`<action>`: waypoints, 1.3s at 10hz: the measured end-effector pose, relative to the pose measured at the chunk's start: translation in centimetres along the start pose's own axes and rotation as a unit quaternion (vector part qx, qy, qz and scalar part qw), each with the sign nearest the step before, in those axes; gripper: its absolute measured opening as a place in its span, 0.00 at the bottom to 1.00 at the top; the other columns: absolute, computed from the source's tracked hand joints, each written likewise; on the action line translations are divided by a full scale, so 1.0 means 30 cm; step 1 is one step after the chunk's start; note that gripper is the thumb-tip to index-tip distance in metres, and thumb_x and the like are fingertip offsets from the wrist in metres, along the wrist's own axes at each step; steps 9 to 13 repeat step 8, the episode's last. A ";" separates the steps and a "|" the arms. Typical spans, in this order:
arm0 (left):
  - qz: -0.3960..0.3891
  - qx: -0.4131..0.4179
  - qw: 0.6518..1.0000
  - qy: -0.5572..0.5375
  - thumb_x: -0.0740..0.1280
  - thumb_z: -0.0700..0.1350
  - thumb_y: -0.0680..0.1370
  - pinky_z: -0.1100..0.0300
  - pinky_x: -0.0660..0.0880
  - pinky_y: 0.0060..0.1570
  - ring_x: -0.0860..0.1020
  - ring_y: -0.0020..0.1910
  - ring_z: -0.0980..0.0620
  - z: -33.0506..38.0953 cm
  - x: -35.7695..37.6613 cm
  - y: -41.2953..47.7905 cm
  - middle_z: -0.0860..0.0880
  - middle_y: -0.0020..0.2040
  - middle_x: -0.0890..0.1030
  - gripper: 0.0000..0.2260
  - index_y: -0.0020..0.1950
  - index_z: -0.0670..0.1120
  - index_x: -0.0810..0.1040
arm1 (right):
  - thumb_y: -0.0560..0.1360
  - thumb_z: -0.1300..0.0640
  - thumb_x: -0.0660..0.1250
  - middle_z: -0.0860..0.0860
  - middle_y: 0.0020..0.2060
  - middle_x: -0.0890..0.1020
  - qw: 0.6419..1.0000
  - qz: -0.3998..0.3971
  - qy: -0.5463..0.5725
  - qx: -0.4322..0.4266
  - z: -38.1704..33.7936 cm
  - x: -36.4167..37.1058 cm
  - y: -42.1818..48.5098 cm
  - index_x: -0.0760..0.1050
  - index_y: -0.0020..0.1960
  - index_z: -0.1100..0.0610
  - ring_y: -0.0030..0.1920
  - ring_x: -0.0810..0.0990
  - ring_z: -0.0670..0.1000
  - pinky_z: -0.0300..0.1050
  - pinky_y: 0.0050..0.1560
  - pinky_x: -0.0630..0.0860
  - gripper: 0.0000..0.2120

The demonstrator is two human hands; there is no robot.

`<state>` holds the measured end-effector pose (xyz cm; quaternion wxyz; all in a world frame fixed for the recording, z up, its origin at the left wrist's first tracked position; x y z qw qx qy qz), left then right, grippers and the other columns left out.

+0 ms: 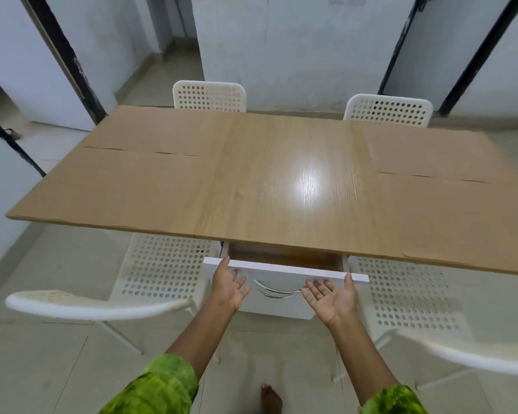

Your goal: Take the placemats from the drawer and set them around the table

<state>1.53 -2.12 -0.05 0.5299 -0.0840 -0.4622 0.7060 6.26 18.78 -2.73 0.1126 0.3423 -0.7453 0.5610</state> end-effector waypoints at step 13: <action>0.022 -0.014 0.999 0.042 0.58 0.54 0.79 0.41 0.59 0.70 0.60 0.75 0.46 0.100 0.091 0.203 0.42 0.73 0.65 0.29 0.77 0.45 0.54 | 0.77 0.37 0.50 0.57 0.71 0.64 1.000 -0.006 -0.001 -0.008 -0.091 0.146 0.136 0.63 0.64 0.61 0.62 0.68 0.58 0.60 0.68 0.61 0.30</action>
Point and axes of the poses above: each hand's wrist, its own y-axis towards the middle knuckle, its own x-axis out of the palm, z = x × y, the point moved 10 cm from there along y, towards the middle knuckle
